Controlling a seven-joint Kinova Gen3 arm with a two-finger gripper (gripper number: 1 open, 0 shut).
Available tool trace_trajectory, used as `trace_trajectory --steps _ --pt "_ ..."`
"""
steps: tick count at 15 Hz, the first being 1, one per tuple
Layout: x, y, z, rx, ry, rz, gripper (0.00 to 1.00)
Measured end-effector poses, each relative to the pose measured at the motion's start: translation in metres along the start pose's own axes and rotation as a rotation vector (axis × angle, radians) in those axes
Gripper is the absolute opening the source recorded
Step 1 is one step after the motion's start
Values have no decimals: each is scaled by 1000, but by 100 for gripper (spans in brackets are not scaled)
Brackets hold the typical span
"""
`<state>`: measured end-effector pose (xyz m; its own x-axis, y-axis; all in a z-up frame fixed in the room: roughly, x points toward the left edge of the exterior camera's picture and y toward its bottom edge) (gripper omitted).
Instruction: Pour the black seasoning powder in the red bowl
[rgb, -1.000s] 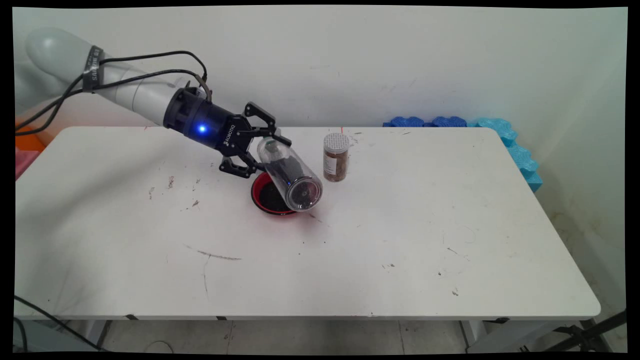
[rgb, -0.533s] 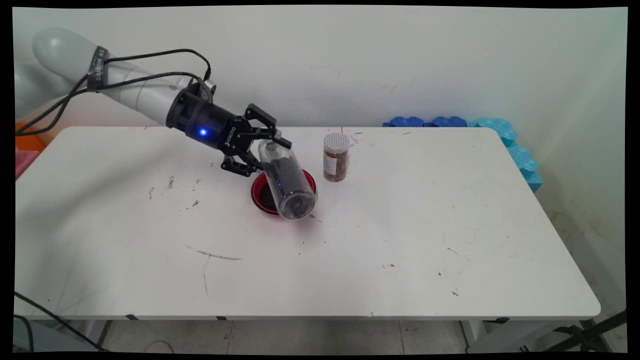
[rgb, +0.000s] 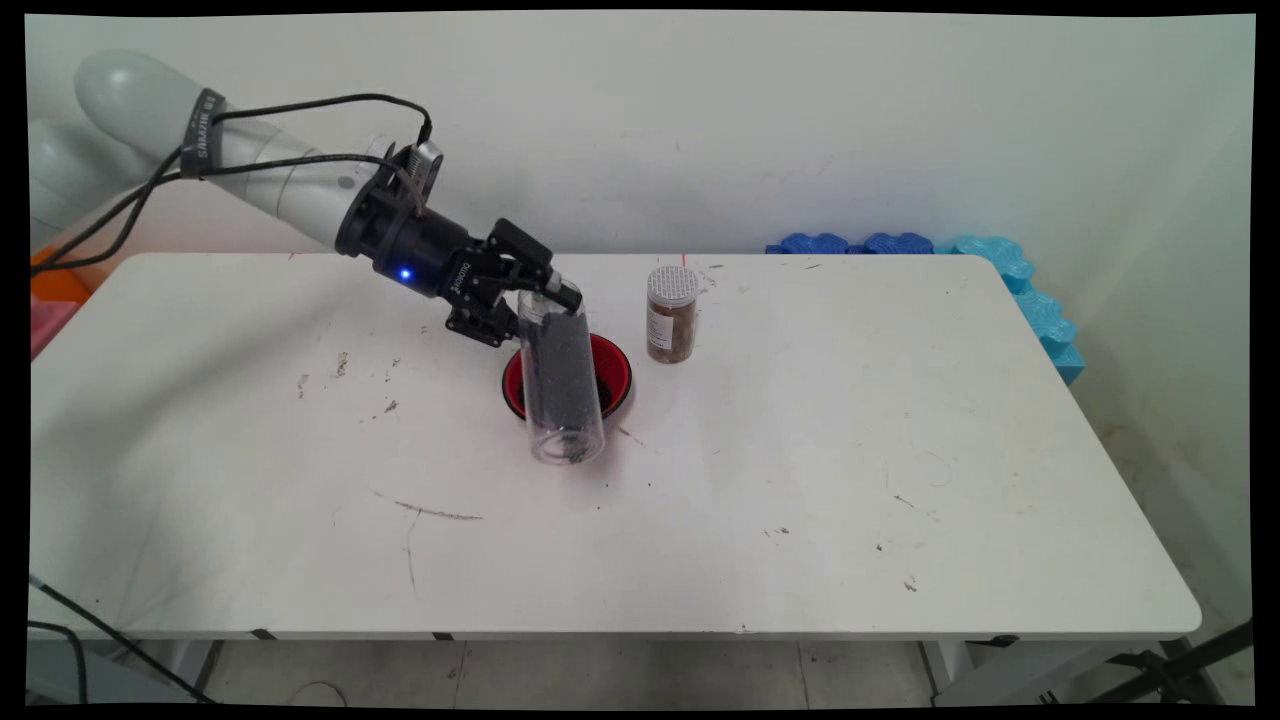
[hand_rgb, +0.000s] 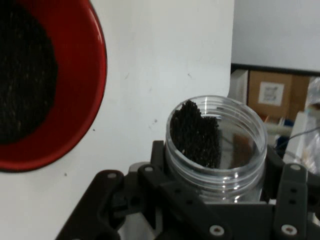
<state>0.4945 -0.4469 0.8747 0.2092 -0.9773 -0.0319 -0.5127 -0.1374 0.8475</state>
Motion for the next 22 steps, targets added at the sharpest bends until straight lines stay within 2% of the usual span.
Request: trace_trajectory --steps 4,6,11,22 --pt "0 5 1 5 -6 168 0" --pt "0 8 1 7 -2 228 0" --pt "1 19 2 15 19 453 0" --pt "-8 52 -11 43 122 831 0"
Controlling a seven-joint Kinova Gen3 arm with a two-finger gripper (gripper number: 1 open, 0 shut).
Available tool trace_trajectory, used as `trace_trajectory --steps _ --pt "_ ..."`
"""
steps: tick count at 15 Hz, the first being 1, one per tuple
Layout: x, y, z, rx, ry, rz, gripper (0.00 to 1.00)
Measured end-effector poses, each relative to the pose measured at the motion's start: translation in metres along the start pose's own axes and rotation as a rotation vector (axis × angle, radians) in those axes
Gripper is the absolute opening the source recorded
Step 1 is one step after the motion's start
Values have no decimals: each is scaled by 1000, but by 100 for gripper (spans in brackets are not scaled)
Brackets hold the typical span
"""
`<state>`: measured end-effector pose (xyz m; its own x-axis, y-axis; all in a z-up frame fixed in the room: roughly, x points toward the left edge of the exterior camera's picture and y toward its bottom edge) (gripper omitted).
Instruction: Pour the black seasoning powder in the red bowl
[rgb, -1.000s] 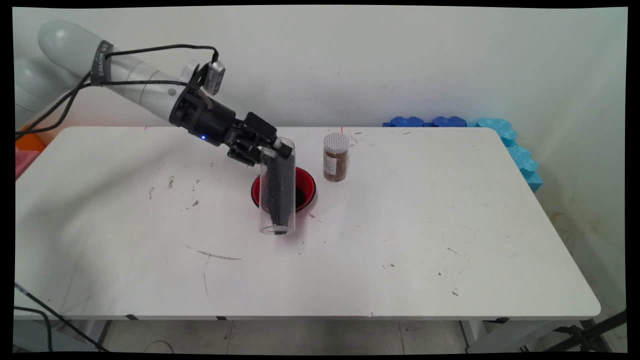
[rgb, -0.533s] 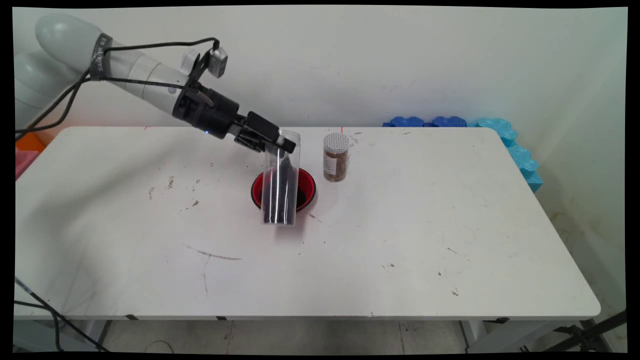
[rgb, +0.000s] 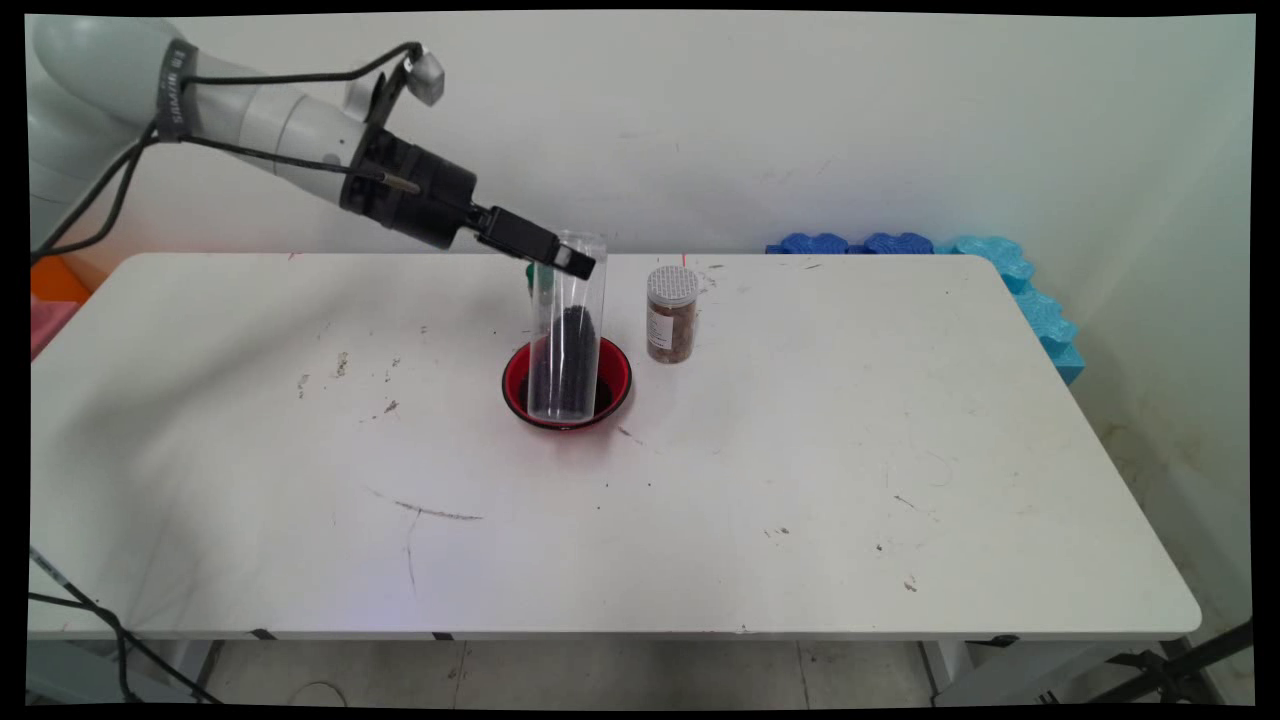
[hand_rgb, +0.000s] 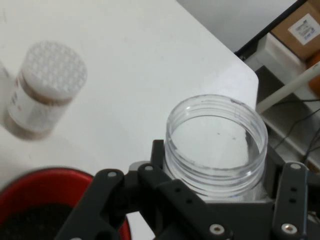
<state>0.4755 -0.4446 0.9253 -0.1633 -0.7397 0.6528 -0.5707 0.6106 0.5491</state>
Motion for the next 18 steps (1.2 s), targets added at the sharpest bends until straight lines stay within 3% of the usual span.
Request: trace_trajectory --steps 4,14,18 --pt "6 16 -11 35 31 153 0" --pt "13 69 -33 51 81 482 0" --pt "12 86 -42 58 92 562 0"
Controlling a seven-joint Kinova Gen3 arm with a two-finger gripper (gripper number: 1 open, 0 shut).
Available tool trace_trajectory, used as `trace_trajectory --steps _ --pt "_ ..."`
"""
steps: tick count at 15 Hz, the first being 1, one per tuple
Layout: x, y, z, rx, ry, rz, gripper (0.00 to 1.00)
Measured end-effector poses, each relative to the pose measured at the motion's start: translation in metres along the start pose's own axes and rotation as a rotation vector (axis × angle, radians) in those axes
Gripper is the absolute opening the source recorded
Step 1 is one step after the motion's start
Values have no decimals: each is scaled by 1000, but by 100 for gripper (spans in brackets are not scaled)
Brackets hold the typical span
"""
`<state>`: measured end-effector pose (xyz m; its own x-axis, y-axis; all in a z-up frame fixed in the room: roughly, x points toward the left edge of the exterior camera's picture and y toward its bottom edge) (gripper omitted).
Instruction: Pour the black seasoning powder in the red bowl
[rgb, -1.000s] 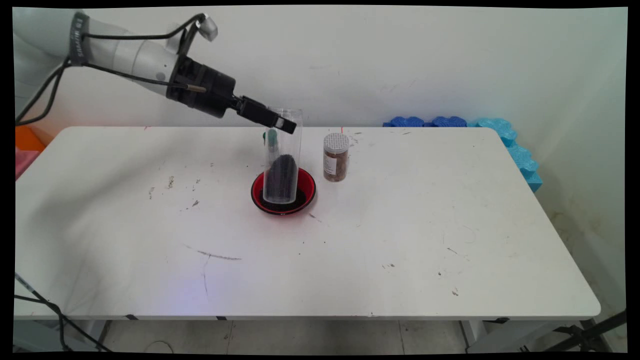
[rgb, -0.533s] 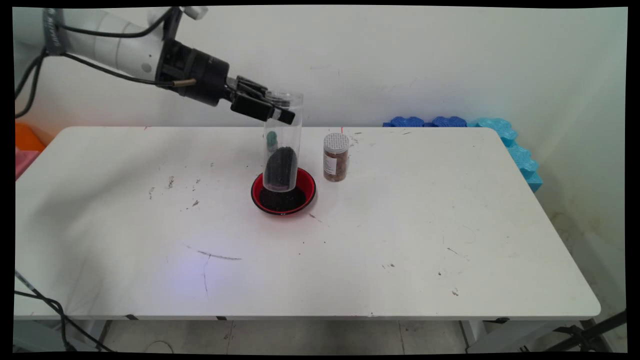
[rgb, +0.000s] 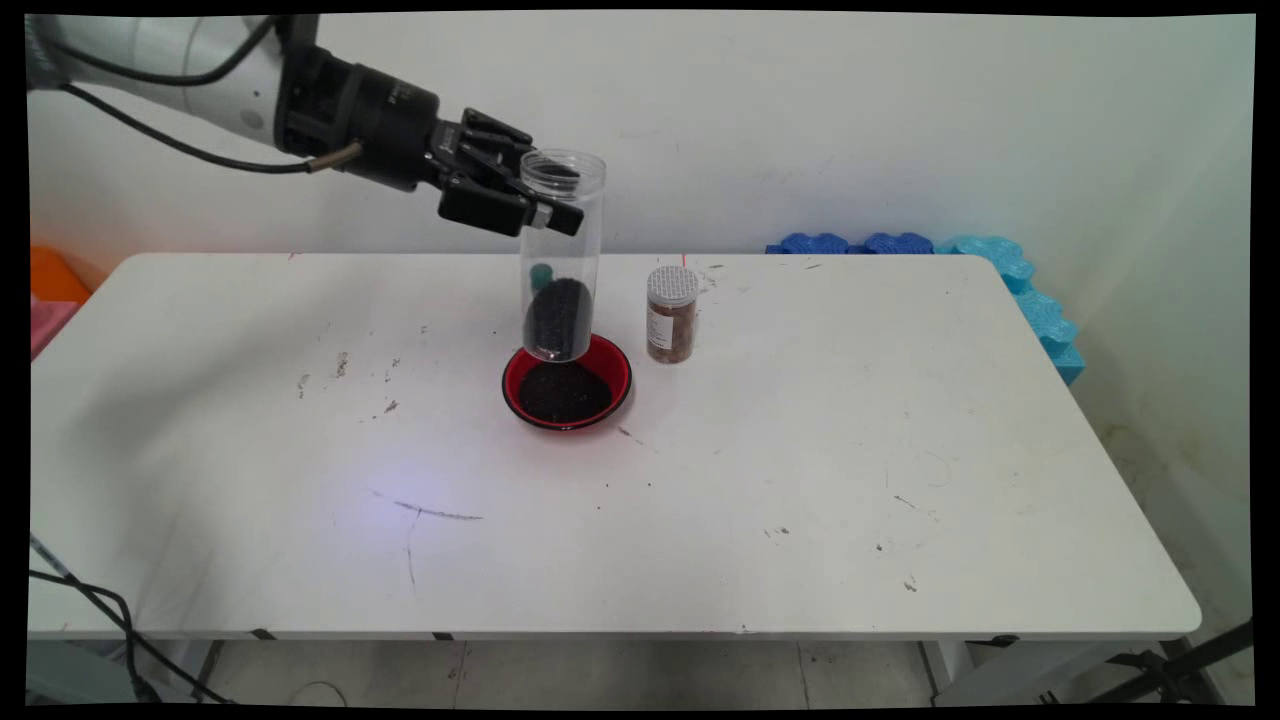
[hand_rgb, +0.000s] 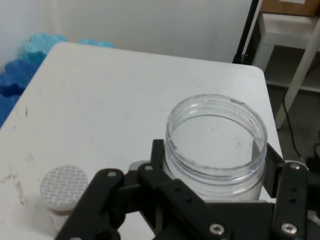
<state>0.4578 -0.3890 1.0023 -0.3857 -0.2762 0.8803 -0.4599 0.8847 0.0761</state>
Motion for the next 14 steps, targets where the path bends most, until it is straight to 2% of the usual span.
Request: trace_trajectory --steps 4,14 --pt "9 15 -9 5 14 57 0" --pt "18 38 -15 4 22 117 0"
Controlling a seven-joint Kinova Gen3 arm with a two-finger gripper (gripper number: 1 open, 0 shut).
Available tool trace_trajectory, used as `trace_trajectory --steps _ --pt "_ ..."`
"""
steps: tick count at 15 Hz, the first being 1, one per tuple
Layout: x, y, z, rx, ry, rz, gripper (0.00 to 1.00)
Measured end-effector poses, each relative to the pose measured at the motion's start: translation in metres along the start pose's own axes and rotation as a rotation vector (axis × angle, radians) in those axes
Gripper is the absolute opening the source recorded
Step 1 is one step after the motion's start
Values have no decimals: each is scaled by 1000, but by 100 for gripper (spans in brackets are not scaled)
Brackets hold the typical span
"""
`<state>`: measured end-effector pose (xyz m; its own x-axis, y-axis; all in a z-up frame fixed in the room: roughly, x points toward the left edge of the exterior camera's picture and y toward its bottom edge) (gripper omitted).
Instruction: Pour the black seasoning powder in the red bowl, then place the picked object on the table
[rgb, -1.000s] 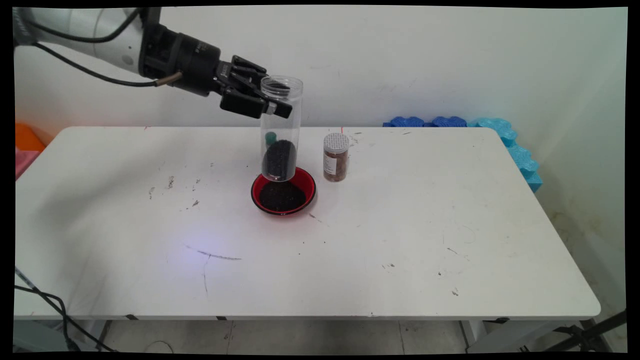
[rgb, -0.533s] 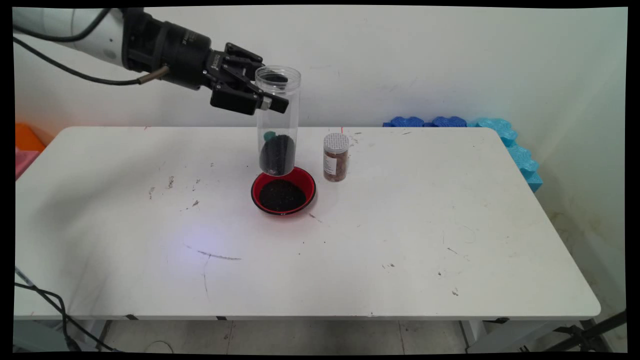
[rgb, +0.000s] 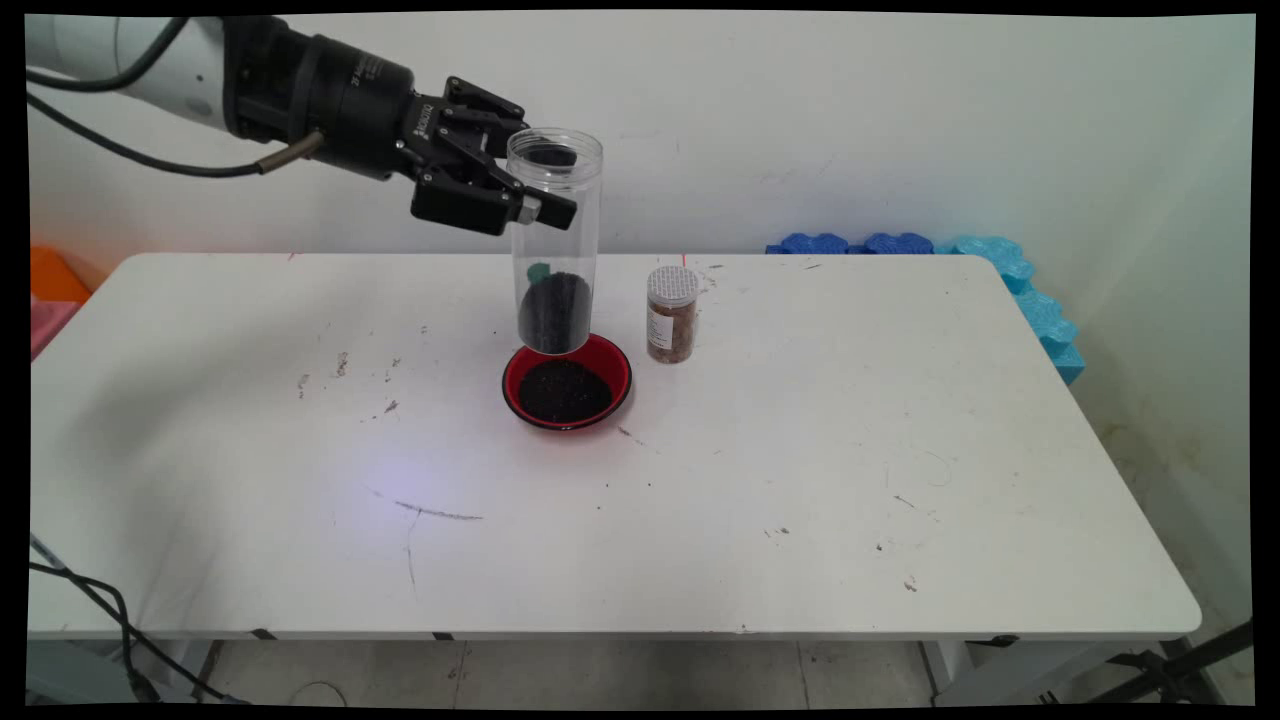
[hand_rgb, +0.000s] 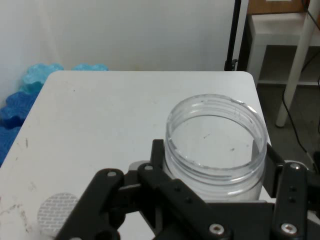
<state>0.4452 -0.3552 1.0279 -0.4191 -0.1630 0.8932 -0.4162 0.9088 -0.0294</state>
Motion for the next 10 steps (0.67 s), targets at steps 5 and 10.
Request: trace_trajectory --steps 5,10 --pt "-1 11 12 6 9 -9 0" --pt "-11 22 33 16 24 -48 0"
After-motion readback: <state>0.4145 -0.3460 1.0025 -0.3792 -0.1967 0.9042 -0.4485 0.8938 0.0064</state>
